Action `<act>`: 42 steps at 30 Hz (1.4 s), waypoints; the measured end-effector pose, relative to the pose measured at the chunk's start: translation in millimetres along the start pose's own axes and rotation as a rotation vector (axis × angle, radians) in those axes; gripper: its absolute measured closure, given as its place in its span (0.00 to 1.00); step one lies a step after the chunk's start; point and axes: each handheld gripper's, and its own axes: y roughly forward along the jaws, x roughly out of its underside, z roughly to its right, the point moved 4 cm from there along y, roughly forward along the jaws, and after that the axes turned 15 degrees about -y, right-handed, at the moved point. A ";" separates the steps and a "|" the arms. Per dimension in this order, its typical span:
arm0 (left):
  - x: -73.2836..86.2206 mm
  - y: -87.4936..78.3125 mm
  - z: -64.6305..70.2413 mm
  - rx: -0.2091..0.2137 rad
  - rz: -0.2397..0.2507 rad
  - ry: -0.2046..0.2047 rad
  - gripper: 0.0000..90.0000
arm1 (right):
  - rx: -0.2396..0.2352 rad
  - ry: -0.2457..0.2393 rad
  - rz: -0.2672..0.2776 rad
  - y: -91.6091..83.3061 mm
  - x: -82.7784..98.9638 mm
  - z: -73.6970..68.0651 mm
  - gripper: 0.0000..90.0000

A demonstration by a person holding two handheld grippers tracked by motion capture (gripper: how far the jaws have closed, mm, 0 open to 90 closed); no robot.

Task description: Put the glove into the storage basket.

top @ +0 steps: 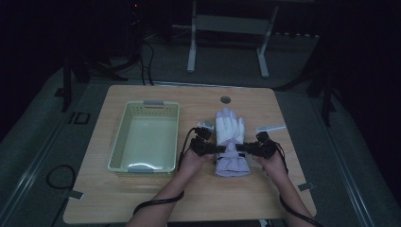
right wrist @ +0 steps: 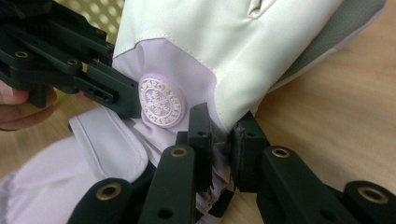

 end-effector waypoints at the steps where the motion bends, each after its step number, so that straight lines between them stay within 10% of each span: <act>1: -1.3 -4.0 2.9 -0.005 0.008 0.009 0.81 | 0.007 -0.010 0.004 -1.9 -3.8 -2.4 0.89; 22: -30.3 -96.1 36.3 -0.034 0.069 0.113 0.81 | 0.028 -0.117 0.130 -30.0 -80.9 -49.3 0.90; 42: -34.7 -189.8 -9.6 -0.137 0.097 0.085 0.81 | -0.011 -0.180 0.128 33.0 -151.2 -100.9 0.90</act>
